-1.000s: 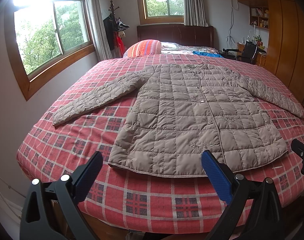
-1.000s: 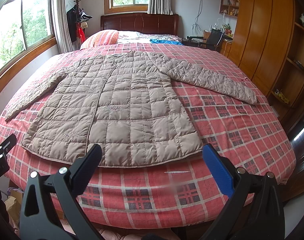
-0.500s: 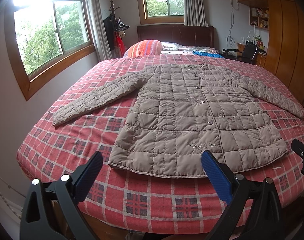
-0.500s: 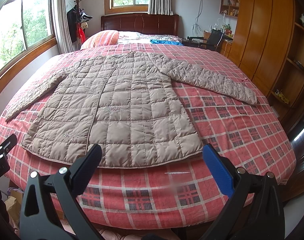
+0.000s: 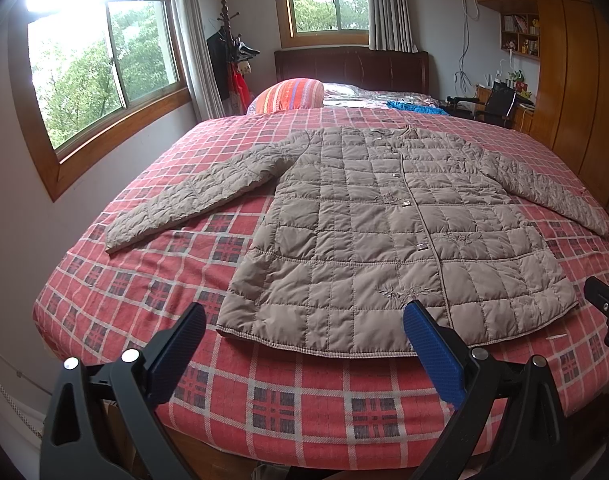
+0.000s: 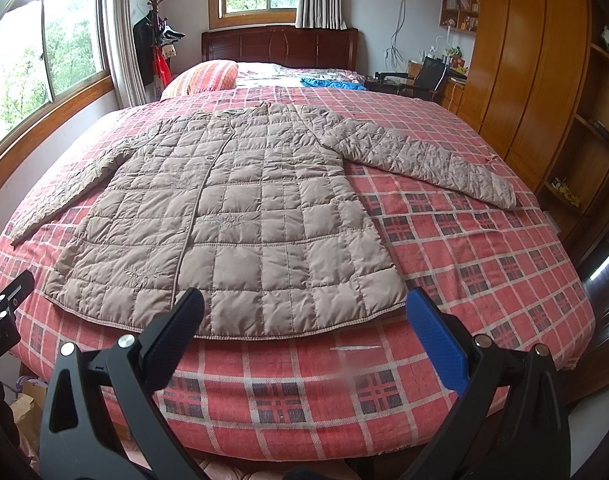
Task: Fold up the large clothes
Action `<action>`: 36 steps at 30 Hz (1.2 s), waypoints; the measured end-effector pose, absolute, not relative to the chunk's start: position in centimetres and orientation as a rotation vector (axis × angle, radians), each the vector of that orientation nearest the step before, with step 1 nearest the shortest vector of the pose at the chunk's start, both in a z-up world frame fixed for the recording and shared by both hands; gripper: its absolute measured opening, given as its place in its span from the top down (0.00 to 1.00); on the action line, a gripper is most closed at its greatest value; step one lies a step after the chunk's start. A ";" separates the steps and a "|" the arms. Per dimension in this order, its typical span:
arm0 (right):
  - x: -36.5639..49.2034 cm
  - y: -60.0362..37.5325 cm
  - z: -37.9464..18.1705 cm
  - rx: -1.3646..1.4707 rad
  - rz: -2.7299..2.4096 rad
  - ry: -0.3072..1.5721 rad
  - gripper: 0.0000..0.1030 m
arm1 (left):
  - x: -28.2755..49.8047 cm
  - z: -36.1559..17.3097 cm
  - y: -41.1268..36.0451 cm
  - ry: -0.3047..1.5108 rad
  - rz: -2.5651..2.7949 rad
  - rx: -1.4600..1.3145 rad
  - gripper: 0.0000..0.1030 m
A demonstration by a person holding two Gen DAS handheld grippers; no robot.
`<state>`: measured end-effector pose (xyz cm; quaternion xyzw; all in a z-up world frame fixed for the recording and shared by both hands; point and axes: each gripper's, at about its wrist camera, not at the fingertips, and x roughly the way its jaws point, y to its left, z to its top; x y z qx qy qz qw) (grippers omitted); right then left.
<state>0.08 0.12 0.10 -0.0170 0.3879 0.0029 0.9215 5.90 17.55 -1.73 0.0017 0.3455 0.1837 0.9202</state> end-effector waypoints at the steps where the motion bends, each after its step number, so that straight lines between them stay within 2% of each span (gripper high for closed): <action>1: 0.1 0.1 0.1 -0.034 0.006 0.797 0.03 | 5.9 -1.7 17.6 0.710 0.378 0.004 0.04; 13: 0.7 0.2 -0.3 -0.022 0.009 0.809 0.03 | 6.5 -2.3 17.6 0.722 0.370 0.000 0.04; 19: 3.1 -2.8 -1.1 0.050 0.050 0.859 0.03 | 9.1 -2.9 17.9 0.743 0.316 -0.019 0.04; 27: 10.4 -13.6 -0.9 0.115 -0.106 0.881 0.03 | 18.9 -2.4 16.2 0.820 0.158 -0.014 0.04; 36: 20.7 -32.2 -3.8 0.293 -0.309 0.987 0.03 | 34.1 -2.6 9.8 0.909 0.013 -0.021 0.04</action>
